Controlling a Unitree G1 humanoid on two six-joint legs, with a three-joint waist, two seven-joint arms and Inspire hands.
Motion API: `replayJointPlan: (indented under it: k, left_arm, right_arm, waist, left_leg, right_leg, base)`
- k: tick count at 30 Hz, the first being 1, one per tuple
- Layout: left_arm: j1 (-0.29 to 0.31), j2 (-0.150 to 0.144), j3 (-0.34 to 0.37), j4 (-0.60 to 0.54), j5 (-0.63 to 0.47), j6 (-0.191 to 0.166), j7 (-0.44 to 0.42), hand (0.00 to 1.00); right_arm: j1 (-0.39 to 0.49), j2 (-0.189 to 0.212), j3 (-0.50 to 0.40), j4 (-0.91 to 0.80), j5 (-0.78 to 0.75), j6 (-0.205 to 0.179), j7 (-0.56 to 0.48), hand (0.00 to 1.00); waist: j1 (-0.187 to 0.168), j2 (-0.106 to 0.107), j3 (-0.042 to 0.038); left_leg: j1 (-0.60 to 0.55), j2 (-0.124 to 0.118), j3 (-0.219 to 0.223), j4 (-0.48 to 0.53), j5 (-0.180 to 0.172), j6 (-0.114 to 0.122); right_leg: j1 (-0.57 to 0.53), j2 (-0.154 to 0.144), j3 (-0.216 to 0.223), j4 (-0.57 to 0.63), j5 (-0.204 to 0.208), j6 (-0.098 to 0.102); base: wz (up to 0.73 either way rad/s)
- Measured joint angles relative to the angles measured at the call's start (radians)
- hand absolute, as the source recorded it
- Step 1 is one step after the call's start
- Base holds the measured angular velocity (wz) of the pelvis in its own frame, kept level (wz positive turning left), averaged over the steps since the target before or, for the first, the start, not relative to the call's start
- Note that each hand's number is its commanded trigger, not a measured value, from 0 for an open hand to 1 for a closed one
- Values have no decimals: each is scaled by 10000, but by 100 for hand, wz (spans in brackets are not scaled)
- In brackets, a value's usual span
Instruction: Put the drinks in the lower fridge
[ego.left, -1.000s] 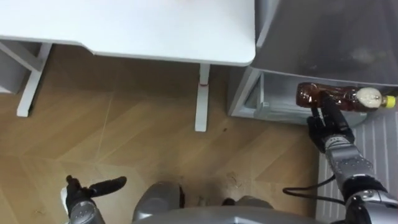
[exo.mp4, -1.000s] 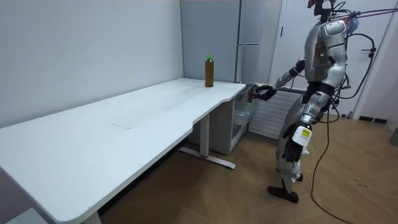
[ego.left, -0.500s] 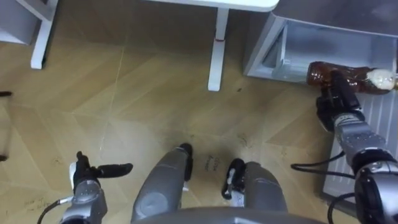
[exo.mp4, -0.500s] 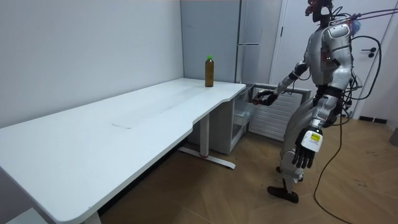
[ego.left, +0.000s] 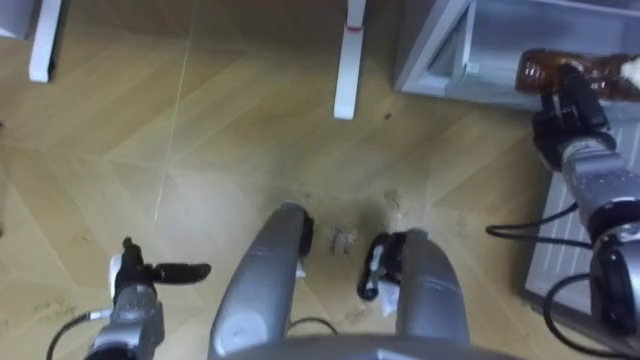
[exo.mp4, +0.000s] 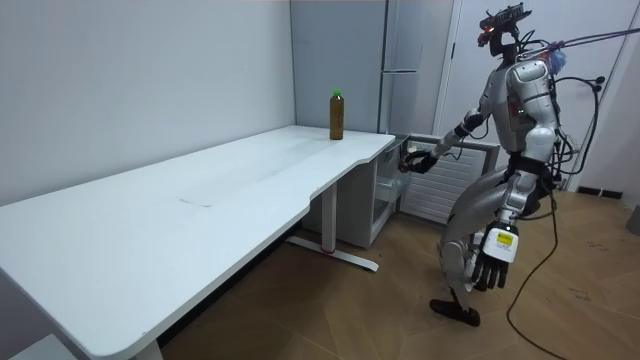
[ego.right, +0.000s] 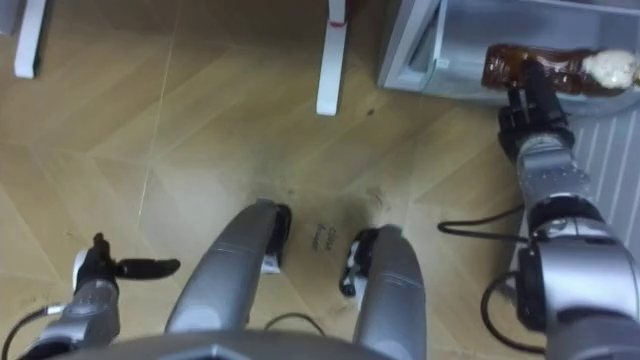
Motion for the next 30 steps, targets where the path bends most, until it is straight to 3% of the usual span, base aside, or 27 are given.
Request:
replayJointPlan:
  k: [2,9,10,11,18,20,30]
  left_arm:
    - [-11,64,11,-27,9,1,11,0]
    - [-21,170,15,-6,8,-13,86,0]
    - [-39,208,14,-7,8,-26,87,0]
    - [-41,217,14,-8,9,-34,87,0]
    - [31,344,-10,-17,41,148,56,0]
    - [22,344,-27,-35,260,298,19,0]
    - [270,349,45,-574,707,307,-51,0]
  right_arm:
    - [-118,-72,70,-102,-94,12,-92,100]
    - [-733,-365,81,-1046,-56,26,-710,100]
    - [-798,-367,75,-1050,60,24,-837,33]
    - [-795,-366,77,-1049,94,24,-915,0]
    - [-798,-404,89,-1066,-74,14,-1216,0]
    - [-825,-403,93,-1043,-108,1,-1283,0]
    - [-971,-621,83,-1107,-35,-84,-1110,0]
  waist:
    - [-103,-118,49]
    - [-264,-275,40]
    - [-270,-311,41]
    - [-270,-320,42]
    - [-87,-259,7]
    - [-14,-227,-10]
    - [87,-81,-36]
  left_leg:
    - [-190,-143,27,227,-60,6]
    - [-412,-114,39,497,-70,17]
    - [-416,-112,31,521,-70,16]
    - [-421,-112,30,532,-70,17]
    - [-507,52,-40,412,-65,20]
    - [-381,26,-20,180,15,48]
    - [236,-2,-5,-1140,497,62]
  right_leg:
    - [-231,-177,56,374,-175,55]
    - [-453,-157,79,585,-160,21]
    - [-450,-153,72,599,-159,20]
    - [-449,-153,71,605,-159,20]
    - [-446,47,-10,232,73,10]
    - [-340,36,-4,28,158,43]
    - [232,55,-90,-1183,563,57]
  base:
    - [11]
    - [-1]
    - [0]
    - [0]
    - [-6]
    - [0]
    - [2]
